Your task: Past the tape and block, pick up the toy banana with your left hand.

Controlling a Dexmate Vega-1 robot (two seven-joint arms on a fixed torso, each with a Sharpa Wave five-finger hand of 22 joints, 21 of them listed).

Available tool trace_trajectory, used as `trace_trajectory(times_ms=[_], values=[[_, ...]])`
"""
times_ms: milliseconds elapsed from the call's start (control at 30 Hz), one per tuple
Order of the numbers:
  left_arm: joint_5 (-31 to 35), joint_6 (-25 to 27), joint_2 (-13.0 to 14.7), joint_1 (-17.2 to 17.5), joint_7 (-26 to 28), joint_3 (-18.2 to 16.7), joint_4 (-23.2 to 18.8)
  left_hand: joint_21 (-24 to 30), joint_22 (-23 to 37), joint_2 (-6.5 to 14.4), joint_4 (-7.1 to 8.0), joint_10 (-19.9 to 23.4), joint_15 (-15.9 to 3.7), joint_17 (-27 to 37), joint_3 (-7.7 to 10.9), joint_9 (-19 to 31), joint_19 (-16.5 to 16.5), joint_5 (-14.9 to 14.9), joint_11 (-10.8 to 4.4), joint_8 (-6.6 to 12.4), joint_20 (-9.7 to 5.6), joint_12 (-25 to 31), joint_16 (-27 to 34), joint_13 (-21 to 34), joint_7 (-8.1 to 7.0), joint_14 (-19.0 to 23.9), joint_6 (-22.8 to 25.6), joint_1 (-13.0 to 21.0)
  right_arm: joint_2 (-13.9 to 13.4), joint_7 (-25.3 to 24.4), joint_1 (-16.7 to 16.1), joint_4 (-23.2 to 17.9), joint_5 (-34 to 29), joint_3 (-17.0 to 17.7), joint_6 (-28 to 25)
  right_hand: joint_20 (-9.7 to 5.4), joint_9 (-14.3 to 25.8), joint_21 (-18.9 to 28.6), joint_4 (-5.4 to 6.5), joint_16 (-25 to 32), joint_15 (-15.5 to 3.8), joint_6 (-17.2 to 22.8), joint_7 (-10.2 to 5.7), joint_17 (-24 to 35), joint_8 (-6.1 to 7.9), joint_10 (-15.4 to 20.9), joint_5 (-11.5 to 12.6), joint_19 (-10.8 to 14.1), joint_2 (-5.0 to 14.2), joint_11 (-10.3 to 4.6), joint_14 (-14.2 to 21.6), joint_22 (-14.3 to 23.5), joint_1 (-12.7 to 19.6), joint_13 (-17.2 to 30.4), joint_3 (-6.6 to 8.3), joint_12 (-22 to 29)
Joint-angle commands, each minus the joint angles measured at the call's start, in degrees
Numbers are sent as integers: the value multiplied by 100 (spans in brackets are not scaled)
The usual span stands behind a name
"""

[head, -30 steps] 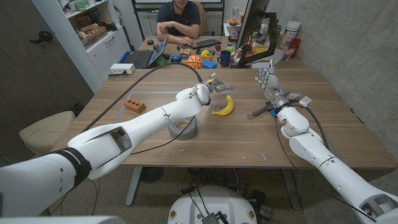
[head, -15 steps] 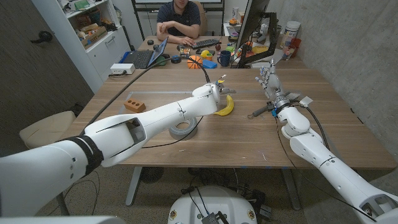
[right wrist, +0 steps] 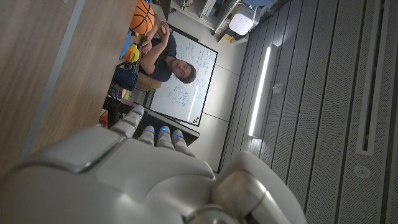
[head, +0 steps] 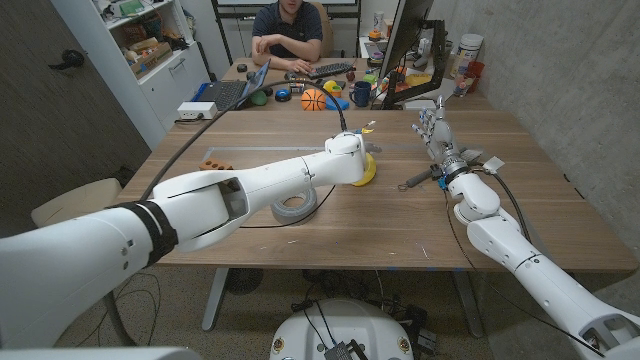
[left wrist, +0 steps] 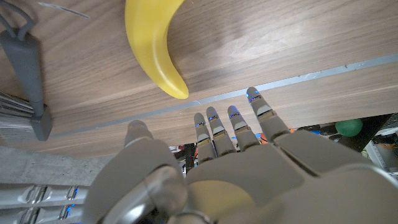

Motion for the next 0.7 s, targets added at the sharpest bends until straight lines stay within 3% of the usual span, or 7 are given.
trace_trajectory(times_ms=[33,200,700], values=[[-114,466,-317,-312,1,430,309,33,11,-24,2,31,73,18,-26,14,13,-38,46,23,40,23,5,26,45,11,31,-13,-27,-11,-72,-62,17,37,39,54,20,43,-13,33,-5,37,22,24,47,4,40,6,48,-7,-25,18,-1,8,-43,32],[-205,539,-387,-399,13,541,384,37,14,-18,2,28,126,20,-26,21,25,-41,82,15,58,7,2,26,84,-5,28,-14,-41,-27,-93,-95,10,50,39,48,20,42,-13,33,-9,37,22,24,47,3,40,6,50,-8,-24,18,1,8,-45,31],[-642,658,-850,-851,-423,1000,1127,27,19,-4,2,-32,233,22,-29,39,-1,-47,168,-24,58,-55,-25,29,171,-126,-23,-22,-68,-57,-179,-197,10,82,54,52,20,42,-13,34,-2,37,18,24,46,-2,41,6,55,-7,-20,18,6,8,-51,29]])
